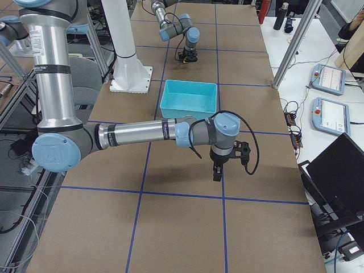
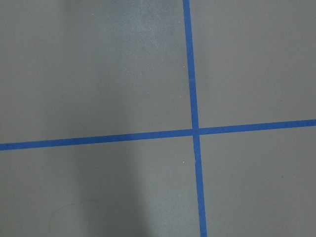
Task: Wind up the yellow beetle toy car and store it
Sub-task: 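Close the left gripper on the yellow car's roof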
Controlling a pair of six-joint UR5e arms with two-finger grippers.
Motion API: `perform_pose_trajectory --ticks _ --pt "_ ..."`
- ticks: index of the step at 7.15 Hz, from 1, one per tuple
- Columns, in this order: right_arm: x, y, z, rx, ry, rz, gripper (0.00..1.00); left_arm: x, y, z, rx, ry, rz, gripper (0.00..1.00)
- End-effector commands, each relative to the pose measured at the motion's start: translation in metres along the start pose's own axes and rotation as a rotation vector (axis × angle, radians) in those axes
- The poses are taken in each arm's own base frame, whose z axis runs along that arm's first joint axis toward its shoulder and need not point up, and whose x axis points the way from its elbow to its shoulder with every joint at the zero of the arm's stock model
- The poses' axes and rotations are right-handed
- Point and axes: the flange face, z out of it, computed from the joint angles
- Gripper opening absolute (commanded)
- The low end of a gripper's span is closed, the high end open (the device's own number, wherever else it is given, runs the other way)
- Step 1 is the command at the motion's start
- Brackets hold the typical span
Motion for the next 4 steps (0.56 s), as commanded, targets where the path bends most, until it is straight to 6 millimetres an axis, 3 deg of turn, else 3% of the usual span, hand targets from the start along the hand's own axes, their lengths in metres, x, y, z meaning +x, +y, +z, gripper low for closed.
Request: perform_pose_trajectory --ticks 1,2,3,4 --pt "0.000 0.000 0.000 0.001 0.000 -0.001 1.00 -0.006 0.006 -0.025 0.037 -0.028 -0.012 0.00" --pt "0.000 -0.001 0.000 0.001 0.000 -0.001 1.00 -0.016 0.010 -0.033 0.047 -0.035 -0.022 0.00" --pt "0.000 -0.001 0.000 0.000 0.000 0.000 1.00 -0.047 0.026 -0.047 0.064 -0.055 -0.067 0.00" --pt "0.000 -0.001 0.001 0.000 0.002 0.000 1.00 -0.066 0.036 -0.055 0.067 -0.071 -0.032 0.00"
